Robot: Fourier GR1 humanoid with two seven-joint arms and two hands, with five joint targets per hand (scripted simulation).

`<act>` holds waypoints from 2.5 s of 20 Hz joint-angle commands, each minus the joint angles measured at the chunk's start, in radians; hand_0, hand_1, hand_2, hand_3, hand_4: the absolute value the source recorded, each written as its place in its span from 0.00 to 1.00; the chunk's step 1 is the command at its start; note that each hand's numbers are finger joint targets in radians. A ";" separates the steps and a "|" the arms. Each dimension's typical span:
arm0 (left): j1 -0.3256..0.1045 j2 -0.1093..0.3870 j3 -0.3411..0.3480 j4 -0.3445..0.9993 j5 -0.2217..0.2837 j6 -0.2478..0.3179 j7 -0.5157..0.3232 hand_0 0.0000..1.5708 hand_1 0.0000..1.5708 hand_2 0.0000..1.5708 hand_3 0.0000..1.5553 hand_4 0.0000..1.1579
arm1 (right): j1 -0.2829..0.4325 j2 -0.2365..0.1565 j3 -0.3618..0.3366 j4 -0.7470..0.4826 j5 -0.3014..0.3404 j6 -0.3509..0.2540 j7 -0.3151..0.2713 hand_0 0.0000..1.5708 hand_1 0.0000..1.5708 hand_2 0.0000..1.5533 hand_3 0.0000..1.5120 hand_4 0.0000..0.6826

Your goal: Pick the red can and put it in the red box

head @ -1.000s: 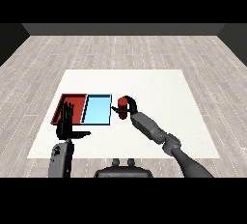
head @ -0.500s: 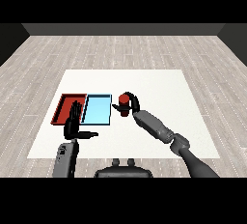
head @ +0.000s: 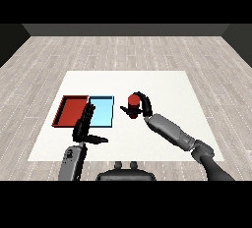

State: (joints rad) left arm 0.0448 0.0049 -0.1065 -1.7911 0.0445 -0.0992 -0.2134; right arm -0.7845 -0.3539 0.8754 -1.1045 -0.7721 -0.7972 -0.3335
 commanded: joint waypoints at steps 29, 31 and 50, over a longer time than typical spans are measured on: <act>-0.333 -0.005 -0.344 0.189 0.029 0.344 0.282 0.00 0.00 0.00 0.00 0.00 | 0.249 -0.080 -0.244 -0.506 0.530 0.070 0.310 0.92 0.92 0.91 0.91 0.77; -0.330 -0.005 -0.286 0.275 0.055 0.279 0.203 0.00 0.00 0.00 0.00 0.00 | 0.199 -0.044 -0.240 -0.520 0.575 0.069 0.396 0.92 0.92 0.92 0.91 0.79; -0.367 -0.005 -0.321 0.316 0.091 0.342 0.230 0.00 0.00 0.00 0.00 0.00 | 0.294 0.268 -0.353 -0.492 0.845 0.230 0.403 0.94 0.94 0.92 0.90 0.81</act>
State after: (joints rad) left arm -0.3147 0.0040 -0.4307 -1.4439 0.1577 0.2404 -0.0364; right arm -0.4991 -0.1603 0.5240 -1.6088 0.0063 -0.5713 0.0584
